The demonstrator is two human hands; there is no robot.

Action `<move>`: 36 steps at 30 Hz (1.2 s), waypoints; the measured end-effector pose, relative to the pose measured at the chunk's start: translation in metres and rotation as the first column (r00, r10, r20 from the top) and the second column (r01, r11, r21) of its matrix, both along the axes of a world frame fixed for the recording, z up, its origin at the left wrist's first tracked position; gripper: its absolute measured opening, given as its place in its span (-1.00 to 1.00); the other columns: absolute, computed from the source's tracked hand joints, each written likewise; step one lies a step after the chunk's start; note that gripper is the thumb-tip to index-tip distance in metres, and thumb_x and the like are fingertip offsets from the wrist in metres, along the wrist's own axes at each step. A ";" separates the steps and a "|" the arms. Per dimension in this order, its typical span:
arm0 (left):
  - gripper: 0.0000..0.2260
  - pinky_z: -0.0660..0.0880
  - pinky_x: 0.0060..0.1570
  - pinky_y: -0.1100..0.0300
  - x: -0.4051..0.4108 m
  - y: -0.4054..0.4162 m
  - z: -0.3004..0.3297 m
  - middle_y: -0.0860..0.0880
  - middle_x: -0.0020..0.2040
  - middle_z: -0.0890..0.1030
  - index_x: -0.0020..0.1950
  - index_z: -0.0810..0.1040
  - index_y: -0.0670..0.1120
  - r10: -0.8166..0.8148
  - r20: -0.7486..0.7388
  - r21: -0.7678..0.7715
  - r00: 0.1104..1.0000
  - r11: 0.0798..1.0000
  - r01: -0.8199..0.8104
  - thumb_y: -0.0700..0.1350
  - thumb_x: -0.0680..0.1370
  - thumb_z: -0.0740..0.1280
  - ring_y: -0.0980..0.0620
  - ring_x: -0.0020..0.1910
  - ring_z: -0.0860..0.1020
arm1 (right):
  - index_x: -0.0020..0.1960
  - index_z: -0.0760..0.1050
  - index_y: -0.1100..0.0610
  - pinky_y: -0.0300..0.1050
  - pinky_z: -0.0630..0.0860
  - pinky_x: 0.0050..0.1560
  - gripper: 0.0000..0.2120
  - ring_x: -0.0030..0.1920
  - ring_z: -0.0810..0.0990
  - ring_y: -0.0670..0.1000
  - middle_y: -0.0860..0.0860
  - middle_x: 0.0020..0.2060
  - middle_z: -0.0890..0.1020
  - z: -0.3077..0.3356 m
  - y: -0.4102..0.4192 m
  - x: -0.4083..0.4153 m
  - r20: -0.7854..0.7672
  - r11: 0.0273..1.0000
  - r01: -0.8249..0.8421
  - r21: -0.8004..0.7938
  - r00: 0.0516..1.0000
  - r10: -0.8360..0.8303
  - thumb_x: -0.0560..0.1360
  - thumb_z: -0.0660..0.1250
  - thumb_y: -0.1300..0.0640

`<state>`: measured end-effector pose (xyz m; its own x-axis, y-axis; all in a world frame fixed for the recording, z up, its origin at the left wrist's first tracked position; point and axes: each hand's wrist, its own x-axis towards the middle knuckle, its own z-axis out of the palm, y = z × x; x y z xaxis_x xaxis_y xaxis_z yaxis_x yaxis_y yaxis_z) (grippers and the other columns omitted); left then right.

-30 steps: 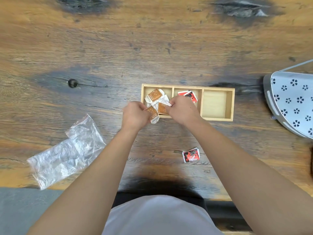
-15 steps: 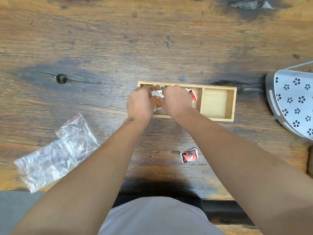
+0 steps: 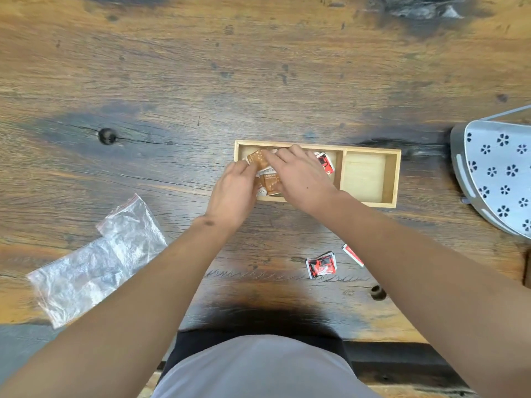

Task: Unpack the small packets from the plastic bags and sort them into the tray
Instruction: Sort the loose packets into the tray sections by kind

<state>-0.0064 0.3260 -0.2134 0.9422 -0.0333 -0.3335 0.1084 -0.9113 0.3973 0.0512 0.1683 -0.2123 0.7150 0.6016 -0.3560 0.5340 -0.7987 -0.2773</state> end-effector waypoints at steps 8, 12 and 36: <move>-0.64 0.50 0.03 -0.02 0.012 -0.001 0.006 -0.17 0.07 0.59 0.28 0.56 -0.17 0.039 -0.104 0.009 0.994 0.999 -0.039 -0.11 0.52 0.47 -0.17 0.10 0.57 | 0.09 0.50 0.14 0.06 0.34 0.00 -0.56 0.06 0.57 0.16 0.10 0.00 0.59 -0.015 0.013 0.002 0.117 0.999 0.008 -0.031 0.993 -0.004 0.27 0.55 0.27; -0.66 0.56 -0.08 -0.05 0.019 -0.011 0.005 -0.17 0.09 0.63 0.22 0.49 -0.18 -0.092 -0.075 0.234 0.993 0.966 0.107 -0.20 0.48 0.46 -0.20 0.09 0.61 | 0.07 0.52 0.16 0.07 0.35 -0.02 -0.65 0.03 0.59 0.17 0.11 -0.02 0.59 -0.018 0.014 -0.001 0.184 0.999 0.043 0.019 0.982 -0.046 0.32 0.47 0.32; -0.60 0.38 0.26 0.01 -0.120 -0.172 -0.006 -0.16 0.27 0.52 0.29 0.52 -0.16 0.026 -0.264 -0.049 0.964 0.998 -0.041 0.00 0.53 0.42 -0.17 0.29 0.41 | 0.31 0.48 0.12 0.04 0.39 0.25 -0.54 0.26 0.44 0.20 0.14 0.19 0.52 -0.025 -0.178 -0.172 -0.221 0.588 0.808 -0.046 0.566 -0.795 0.46 0.48 0.05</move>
<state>-0.1260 0.1543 -0.2192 0.8224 -0.0276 -0.5682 0.2456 -0.8837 0.3984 -0.1208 -0.0097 -0.2371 0.8312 -0.1602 -0.5323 -0.3893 -0.8513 -0.3518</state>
